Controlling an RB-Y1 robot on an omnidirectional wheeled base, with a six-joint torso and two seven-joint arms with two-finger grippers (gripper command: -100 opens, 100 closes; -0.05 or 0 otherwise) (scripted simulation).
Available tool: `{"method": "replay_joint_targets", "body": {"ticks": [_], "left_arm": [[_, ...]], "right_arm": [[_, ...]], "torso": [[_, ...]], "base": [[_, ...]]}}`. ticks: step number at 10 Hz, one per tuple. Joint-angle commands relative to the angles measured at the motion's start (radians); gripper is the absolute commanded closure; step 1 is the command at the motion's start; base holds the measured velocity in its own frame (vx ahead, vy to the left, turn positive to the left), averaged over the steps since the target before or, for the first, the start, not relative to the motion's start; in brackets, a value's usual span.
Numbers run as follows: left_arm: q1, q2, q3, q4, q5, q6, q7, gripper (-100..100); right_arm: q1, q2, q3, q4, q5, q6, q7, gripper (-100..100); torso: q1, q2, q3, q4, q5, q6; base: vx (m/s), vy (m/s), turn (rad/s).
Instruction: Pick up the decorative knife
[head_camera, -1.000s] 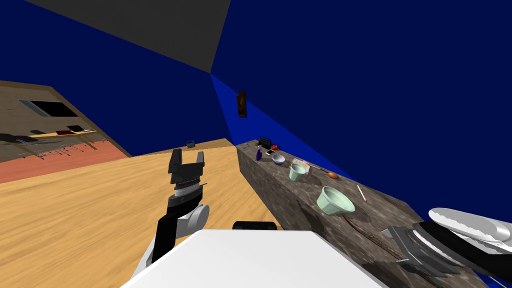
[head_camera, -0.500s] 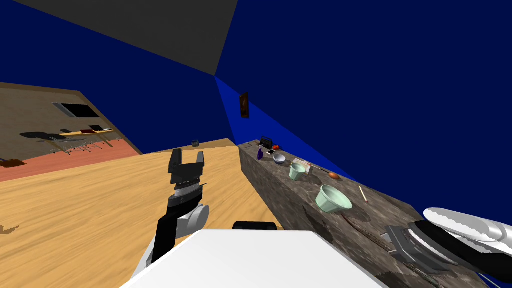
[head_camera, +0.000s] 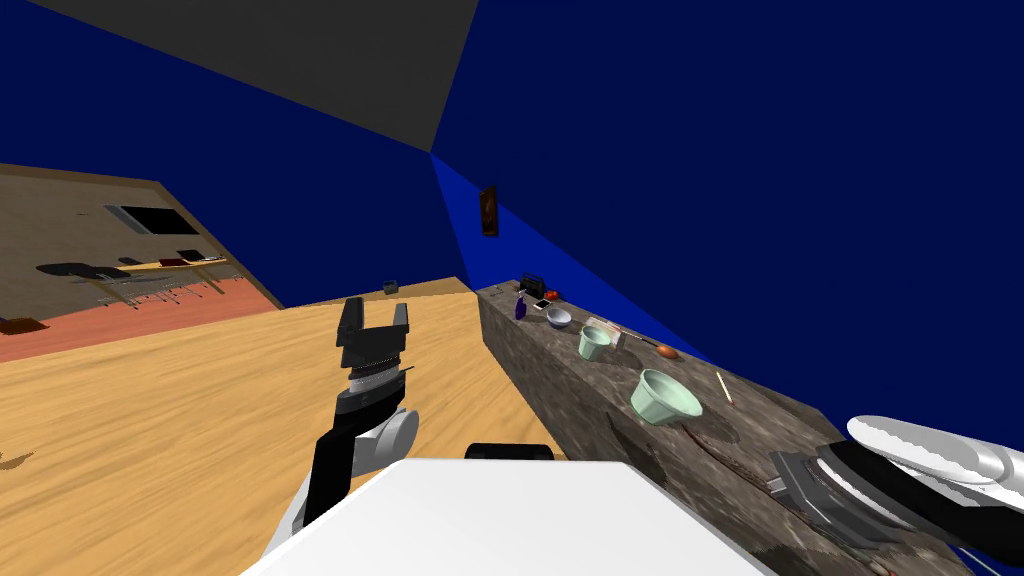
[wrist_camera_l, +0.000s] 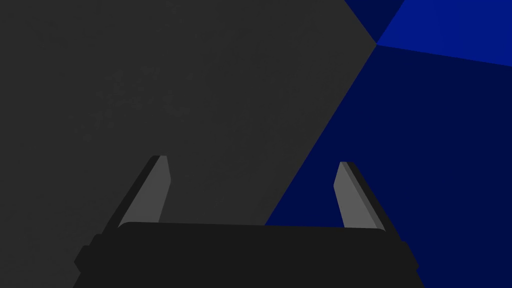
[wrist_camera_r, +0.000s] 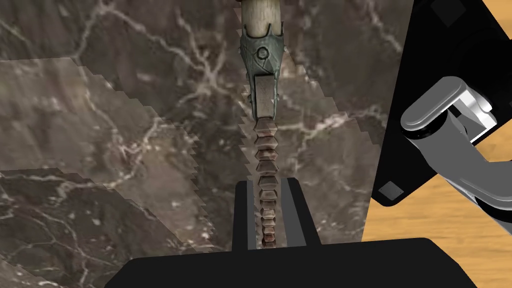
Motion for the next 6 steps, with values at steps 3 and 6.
{"method": "replay_joint_targets", "body": {"ticks": [3,6], "left_arm": [[0.000,0.000,0.000,0.000,0.000,0.000,0.000,0],[0.000,0.000,0.000,0.000,0.000,0.000,0.000,0]], "right_arm": [[0.017,-0.025,0.000,0.011,-0.045,-0.016,0.080,100],[0.031,-0.043,-0.001,0.017,-0.077,-0.027,0.135,100]], "torso": [[0.002,-0.005,-0.003,-0.001,0.001,0.001],[0.002,-0.006,-0.003,-0.001,0.001,0.000]], "base": [[0.108,0.028,-0.180],[0.082,0.021,-0.088]]}}
